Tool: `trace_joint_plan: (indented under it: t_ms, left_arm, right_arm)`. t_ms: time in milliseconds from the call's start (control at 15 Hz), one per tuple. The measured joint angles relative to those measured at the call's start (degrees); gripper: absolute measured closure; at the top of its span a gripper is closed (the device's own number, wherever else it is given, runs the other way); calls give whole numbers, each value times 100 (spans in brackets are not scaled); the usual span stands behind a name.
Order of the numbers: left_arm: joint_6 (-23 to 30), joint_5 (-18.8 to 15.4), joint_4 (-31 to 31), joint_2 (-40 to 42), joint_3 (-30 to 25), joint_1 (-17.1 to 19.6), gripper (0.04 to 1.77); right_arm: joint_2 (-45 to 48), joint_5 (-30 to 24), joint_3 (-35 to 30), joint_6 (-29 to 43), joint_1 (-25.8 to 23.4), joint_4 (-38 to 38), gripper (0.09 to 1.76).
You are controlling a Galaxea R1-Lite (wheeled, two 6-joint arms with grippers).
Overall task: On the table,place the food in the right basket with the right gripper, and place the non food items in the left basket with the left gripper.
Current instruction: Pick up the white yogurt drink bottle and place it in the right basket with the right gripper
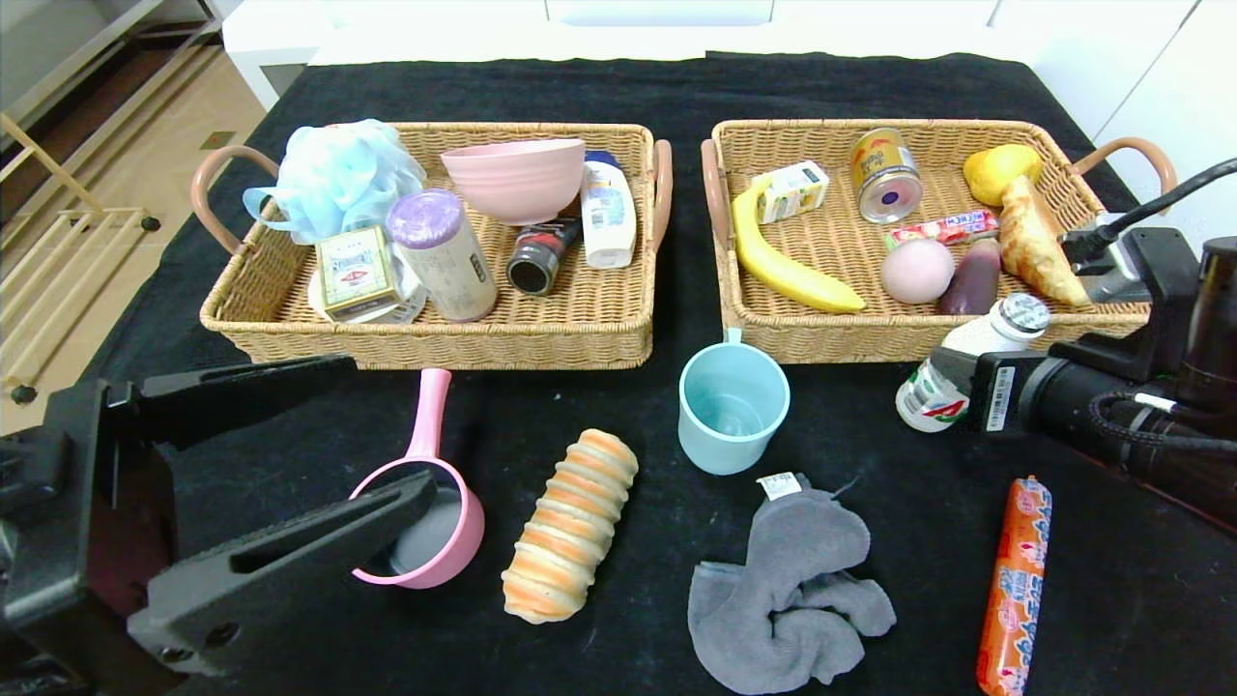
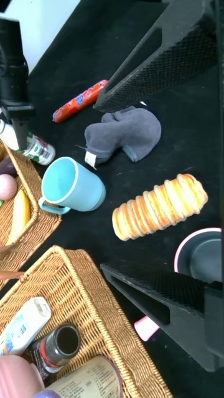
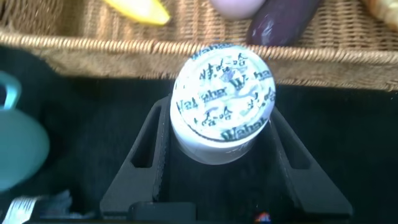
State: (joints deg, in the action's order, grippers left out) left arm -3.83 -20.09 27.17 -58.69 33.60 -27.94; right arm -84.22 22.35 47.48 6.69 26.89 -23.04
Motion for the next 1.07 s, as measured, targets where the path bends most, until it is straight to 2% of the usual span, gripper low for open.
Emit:
trace_joint_plan:
  t_ms: [200, 400, 533, 800, 1067]
  left_arm:
    - [-5, 0, 0, -2, -2, 2, 9]
    - [-2, 2, 0, -5, -4, 0, 9]
    - [-2, 4, 5, -5, -4, 5, 9]
    - [-2, 6, 6, -11, -2, 9, 9]
    - [0, 6, 6, -16, -2, 9, 9]
  right_arm:
    - [317, 9, 233, -68, 72, 601, 98]
    - [595, 9, 756, -85, 85, 1180, 98]
    - [639, 9, 1180, -127, 85, 1301, 98]
    - [272, -44, 2233, -226, 100, 1386, 98]
    - [-497, -121, 3359, -265, 124, 1506, 98]
